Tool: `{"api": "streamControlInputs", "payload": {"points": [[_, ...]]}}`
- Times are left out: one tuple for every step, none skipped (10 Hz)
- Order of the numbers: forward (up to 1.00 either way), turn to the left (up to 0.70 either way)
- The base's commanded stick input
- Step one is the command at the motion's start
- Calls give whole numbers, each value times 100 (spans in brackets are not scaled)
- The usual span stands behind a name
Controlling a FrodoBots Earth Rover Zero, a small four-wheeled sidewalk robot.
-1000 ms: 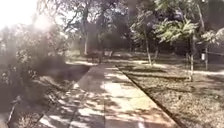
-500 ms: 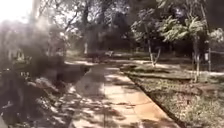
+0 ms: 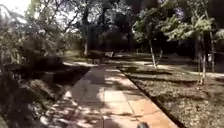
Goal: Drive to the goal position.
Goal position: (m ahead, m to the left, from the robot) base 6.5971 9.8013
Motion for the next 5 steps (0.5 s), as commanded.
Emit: {"api": "streamControlInputs", "payload": {"points": [[50,0],[50,0],[50,0],[50,0],[50,0]]}}
